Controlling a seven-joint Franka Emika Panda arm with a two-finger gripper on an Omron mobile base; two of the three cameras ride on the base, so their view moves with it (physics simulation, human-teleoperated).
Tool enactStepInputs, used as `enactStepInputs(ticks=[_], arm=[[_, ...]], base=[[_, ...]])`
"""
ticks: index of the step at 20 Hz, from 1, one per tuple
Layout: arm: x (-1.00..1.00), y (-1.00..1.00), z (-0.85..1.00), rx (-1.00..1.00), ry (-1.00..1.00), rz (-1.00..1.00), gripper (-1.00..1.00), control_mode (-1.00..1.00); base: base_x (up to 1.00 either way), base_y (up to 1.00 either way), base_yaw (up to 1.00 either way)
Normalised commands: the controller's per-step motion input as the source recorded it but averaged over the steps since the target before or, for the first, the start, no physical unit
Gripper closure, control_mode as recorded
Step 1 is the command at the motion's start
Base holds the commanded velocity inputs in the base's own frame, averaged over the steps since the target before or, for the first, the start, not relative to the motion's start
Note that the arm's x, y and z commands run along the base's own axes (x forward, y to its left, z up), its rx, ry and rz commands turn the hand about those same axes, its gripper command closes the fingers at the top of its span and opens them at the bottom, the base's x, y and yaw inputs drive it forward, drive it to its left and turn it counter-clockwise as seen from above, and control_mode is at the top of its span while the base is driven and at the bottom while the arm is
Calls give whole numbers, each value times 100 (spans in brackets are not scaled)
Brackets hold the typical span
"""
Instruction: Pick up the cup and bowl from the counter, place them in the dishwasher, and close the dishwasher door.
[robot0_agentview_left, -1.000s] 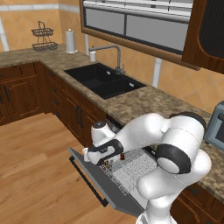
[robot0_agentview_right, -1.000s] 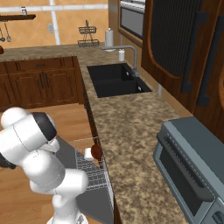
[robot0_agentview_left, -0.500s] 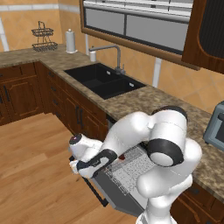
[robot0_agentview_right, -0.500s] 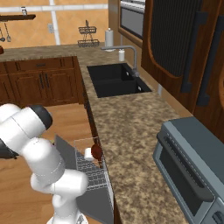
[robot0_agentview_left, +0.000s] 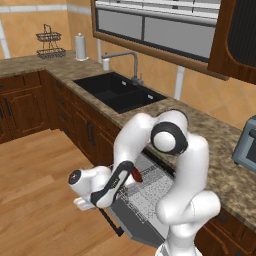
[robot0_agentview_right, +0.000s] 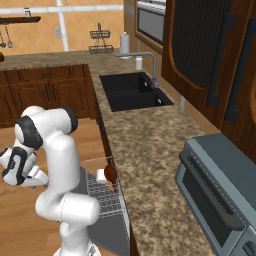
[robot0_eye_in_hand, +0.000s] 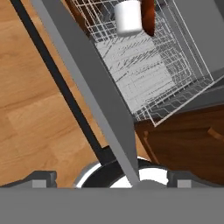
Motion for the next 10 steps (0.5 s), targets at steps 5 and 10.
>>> enactStepInputs(ticks=[5, 10], arm=[[13, 22, -26, -6, -2, 0, -100, -100], [7, 1, -29, -7, -1, -1, -100, -100]], base=[[0, 0, 0], [0, 0, 0]])
